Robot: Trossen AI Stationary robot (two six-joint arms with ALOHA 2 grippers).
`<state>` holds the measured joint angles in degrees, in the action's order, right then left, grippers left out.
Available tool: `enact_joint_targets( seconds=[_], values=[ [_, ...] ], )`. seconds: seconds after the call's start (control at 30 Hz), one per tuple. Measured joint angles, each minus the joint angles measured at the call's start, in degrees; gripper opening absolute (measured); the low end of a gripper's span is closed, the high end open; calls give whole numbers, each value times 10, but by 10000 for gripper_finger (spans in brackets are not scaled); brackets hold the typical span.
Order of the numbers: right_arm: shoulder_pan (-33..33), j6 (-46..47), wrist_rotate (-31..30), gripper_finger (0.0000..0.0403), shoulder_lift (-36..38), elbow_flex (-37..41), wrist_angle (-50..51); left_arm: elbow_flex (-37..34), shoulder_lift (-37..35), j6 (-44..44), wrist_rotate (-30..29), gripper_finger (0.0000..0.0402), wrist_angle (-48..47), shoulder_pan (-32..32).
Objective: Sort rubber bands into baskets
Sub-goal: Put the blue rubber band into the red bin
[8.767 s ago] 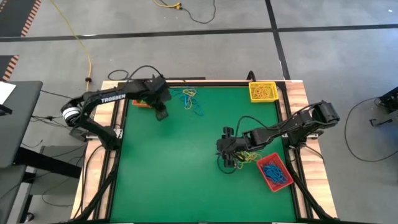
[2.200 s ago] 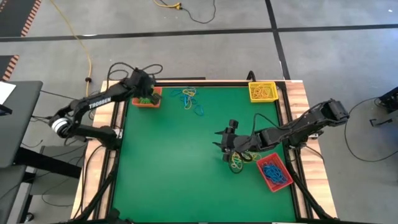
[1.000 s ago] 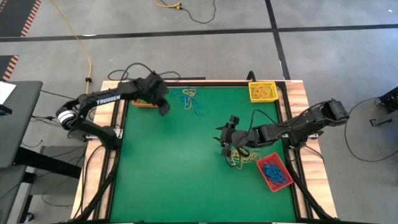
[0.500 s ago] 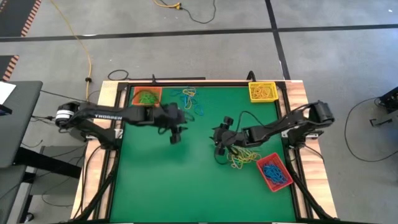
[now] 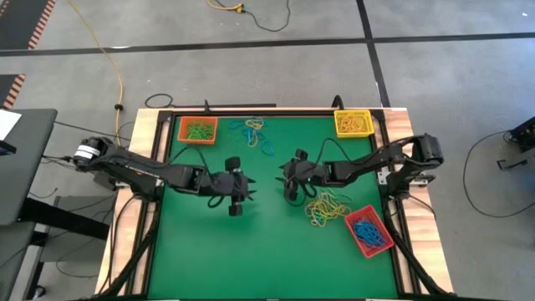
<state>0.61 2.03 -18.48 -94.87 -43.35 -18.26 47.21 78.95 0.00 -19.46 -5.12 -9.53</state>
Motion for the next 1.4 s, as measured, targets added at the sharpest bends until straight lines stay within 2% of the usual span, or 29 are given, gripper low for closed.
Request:
enact_joint_targets(
  seconds=[0.17, 0.33, 0.5, 0.63, 0.8, 1.1, 1.27, 1.4],
  values=[
    [32, -5, 24, 221, 0, 0, -19, -73, 0, -28, 0, 125, 86, -13],
    [65, -6, 63, 221, -4, -15, -21, -146, 0, -43, 0, 125, 227, -33],
    [90, -6, 92, 221, -38, -52, -19, -216, 0, -41, -11, 125, 389, -61],
    [107, -5, 99, 221, -76, -98, 25, -255, 0, -35, -32, 125, 464, -86],
    [129, -1, 99, 221, -112, -159, 98, -269, 0, -36, -68, 125, 471, -108],
    [157, 1, 111, 221, -192, -290, 262, -268, 0, -28, -72, 125, 464, -112],
    [167, 0, 116, 220, -220, -336, 301, -268, 0, -29, -68, 125, 457, -112],
    [176, 2, 144, 221, -228, -352, 323, -268, 0, -30, -67, 125, 454, -112]
  ],
)
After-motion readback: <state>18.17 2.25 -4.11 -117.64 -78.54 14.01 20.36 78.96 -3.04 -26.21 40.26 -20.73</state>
